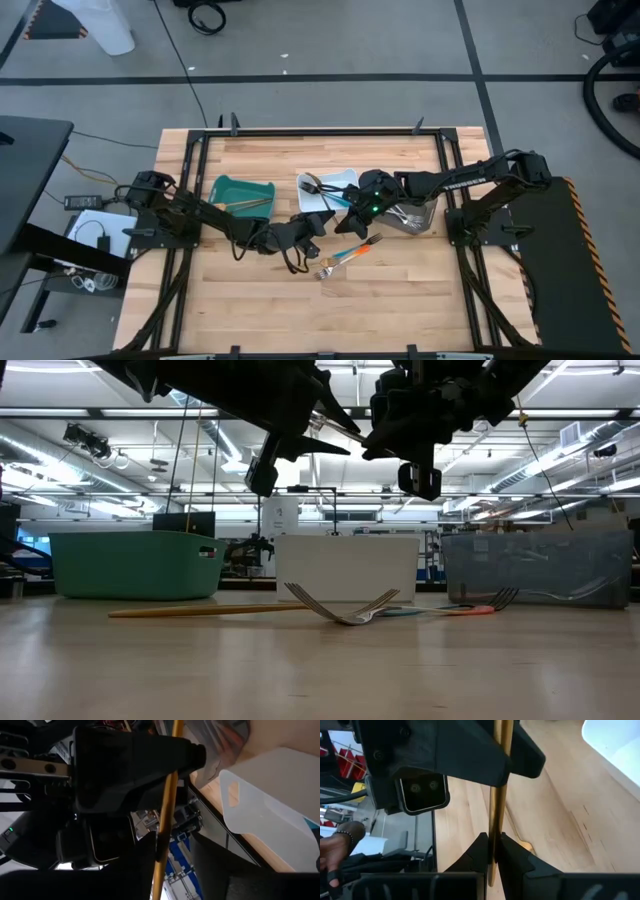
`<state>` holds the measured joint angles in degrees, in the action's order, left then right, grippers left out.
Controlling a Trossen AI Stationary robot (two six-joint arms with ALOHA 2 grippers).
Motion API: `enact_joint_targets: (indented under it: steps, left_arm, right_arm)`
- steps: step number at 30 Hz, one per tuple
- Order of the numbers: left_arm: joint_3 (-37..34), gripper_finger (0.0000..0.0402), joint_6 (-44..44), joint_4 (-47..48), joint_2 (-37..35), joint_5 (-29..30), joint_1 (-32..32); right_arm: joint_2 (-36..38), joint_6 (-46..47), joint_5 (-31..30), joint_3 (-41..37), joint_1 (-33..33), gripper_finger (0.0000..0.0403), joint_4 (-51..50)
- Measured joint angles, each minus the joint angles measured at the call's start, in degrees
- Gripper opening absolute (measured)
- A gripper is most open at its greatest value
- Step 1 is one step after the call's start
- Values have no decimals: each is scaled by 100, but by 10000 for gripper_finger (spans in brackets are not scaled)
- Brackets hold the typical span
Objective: Sort silverware by color (type)
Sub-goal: Put the gold fork into the green bin
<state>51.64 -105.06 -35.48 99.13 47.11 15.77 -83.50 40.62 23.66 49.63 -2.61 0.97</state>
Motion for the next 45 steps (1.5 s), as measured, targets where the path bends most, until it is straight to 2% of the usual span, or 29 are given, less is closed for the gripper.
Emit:
enact_joint_targets:
  steps: [8,13,19,25,30,34,39,45]
  left_arm:
    - [2,57,-19,-17,-6,-144,-57]
    - [2,29,44,-6,-11,-155,-55]
    - [0,29,469,-10,-13,-161,-57]
    - [0,28,710,20,0,-161,-3]
    - [-2,28,719,265,0,316,109]
    - [-5,28,1149,565,0,638,246]
    - [-9,28,1832,1224,-2,991,379]
    - [-9,29,2719,1814,-7,1520,411]
  right_arm:
    - [-5,40,0,0,-8,35,-9]
    - [-7,35,4,-4,-3,37,64]
    - [-7,-59,-37,-7,2,66,204]
    - [0,-228,119,4,-22,130,272]
    - [20,-250,260,4,-135,187,125]
    - [95,-431,195,7,-238,221,-148]
    - [368,-638,57,7,-284,240,-325]
    - [717,-1012,-666,7,-188,242,-832]
